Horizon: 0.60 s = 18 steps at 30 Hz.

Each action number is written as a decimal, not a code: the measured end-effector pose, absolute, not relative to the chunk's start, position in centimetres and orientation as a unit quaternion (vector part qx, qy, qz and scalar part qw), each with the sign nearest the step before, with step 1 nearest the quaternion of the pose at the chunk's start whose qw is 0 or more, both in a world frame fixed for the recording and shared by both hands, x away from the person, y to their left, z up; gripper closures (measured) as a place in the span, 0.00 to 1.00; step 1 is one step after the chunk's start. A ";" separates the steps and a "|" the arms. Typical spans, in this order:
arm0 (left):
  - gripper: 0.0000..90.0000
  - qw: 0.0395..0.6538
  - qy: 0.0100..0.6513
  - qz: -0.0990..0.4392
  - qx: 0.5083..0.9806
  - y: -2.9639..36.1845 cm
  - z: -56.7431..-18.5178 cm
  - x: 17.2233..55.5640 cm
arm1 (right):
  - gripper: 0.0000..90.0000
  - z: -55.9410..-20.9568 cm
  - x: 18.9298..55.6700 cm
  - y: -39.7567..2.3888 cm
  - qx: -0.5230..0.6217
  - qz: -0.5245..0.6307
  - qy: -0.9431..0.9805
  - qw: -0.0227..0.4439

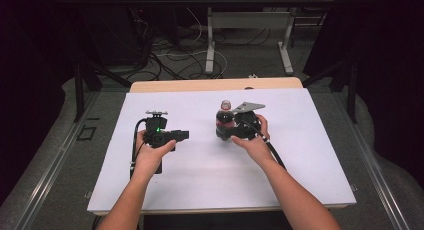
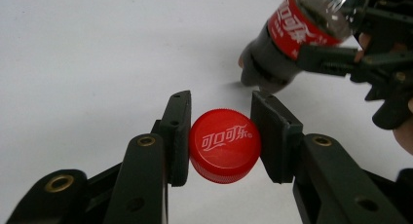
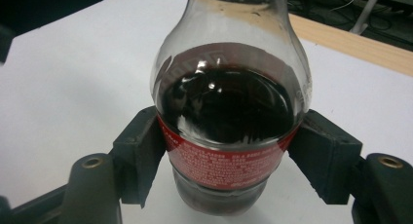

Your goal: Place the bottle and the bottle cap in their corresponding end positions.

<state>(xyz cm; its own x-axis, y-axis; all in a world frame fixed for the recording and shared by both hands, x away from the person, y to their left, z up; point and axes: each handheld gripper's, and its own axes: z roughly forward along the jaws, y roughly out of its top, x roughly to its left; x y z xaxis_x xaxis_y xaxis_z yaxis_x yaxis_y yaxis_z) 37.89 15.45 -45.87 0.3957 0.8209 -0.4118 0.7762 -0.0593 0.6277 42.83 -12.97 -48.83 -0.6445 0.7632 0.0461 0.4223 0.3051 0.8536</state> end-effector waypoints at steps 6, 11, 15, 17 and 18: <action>0.68 0.406 0.545 0.022 0.733 16.0 -46.5 37.8 | 0.35 -48.5 44.8 -12.3 0.398 0.458 0.773 0.186; 0.68 0.412 0.547 0.030 0.728 16.3 -46.6 37.7 | 0.35 -48.9 45.9 -11.5 0.393 0.450 0.777 0.198; 0.68 0.410 0.547 0.028 0.730 16.3 -46.7 37.7 | 0.34 -49.6 46.4 -11.1 0.395 0.447 0.778 0.200; 0.68 0.406 0.545 0.028 0.733 16.3 -46.8 37.7 | 0.34 -50.0 46.4 -11.0 0.394 0.439 0.783 0.199; 0.68 0.408 0.544 0.031 0.733 16.3 -46.9 37.7 | 0.34 -50.2 46.3 -10.9 0.393 0.437 0.784 0.200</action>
